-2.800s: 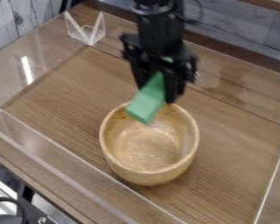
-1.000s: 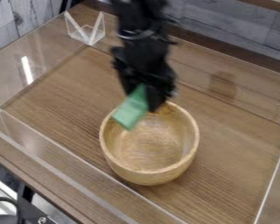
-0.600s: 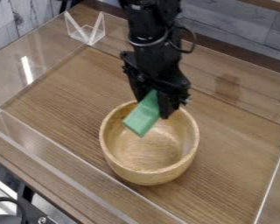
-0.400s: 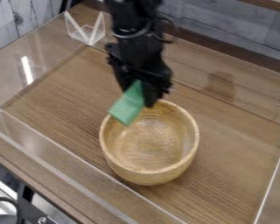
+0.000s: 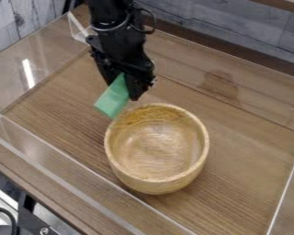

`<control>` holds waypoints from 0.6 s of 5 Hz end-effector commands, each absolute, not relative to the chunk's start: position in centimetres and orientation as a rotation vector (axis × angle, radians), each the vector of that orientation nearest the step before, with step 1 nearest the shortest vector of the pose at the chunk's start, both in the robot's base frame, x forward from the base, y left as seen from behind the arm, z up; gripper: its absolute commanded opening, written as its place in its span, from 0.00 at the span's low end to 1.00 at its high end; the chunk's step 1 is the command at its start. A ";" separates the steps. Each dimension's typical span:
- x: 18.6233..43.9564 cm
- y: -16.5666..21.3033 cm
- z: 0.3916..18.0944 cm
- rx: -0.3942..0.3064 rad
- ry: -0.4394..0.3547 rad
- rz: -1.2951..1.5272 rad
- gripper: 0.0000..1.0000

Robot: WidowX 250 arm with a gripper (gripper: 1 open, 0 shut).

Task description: Move green stick from inside the wooden bowl to the table next to it

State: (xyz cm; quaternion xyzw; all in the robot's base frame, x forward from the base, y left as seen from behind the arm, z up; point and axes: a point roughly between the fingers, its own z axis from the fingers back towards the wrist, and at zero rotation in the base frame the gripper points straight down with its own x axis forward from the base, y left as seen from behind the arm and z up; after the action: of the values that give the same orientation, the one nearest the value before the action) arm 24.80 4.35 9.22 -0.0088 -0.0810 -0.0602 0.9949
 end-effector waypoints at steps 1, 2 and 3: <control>25.8 4.3 10.6 -0.007 -0.213 -0.116 0.00; 25.9 4.1 10.8 -0.013 -0.216 -0.106 0.00; 26.0 3.4 11.1 -0.025 -0.220 -0.101 0.00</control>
State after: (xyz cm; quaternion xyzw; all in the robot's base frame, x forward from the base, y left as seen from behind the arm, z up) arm 24.93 3.29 9.45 -0.0202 -0.0771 -0.0491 0.9956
